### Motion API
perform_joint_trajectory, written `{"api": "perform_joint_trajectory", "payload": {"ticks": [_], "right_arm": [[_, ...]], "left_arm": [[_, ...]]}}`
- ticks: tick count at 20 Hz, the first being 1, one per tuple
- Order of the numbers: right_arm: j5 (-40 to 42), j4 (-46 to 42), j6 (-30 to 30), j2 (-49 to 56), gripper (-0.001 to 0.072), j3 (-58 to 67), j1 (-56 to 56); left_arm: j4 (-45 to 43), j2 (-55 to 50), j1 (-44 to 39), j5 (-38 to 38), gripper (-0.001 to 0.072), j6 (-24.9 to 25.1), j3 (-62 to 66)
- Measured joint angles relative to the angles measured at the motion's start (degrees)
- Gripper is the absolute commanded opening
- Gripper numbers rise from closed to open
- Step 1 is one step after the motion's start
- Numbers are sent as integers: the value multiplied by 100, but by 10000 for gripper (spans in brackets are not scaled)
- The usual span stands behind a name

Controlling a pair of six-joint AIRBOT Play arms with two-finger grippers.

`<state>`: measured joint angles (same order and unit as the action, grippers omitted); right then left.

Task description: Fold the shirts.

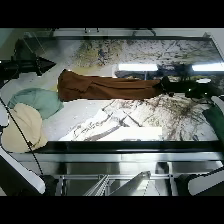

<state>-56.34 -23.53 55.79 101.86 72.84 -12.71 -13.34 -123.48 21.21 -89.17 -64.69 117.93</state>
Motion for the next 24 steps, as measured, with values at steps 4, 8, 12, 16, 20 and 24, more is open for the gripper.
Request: {"api": "perform_joint_trajectory", "payload": {"ticks": [4, 8, 12, 16, 20, 24], "right_arm": [[-649, -675, 256, -621, 22, 195, -723], [-1217, -1008, 372, -1189, 22, 295, -1300], [-1440, -1003, 420, -1401, 22, 321, -1169], [-1423, -505, 420, -1458, 22, 337, -527], [-1215, 118, 415, -1475, 22, 433, 413], [-702, 361, 407, -1473, 22, 546, 1471]], "left_arm": [[391, 0, -291, -658, -7, -48, 2], [509, 0, -960, -782, -8, -133, 2], [188, 2, -1954, -129, -8, -315, 2], [-1054, -13, -3307, 1252, -8, -946, 2], [-2688, -79, -4389, 2380, -8, -1720, 2], [-3565, -334, -4887, 2879, -7, -2295, 2]]}}
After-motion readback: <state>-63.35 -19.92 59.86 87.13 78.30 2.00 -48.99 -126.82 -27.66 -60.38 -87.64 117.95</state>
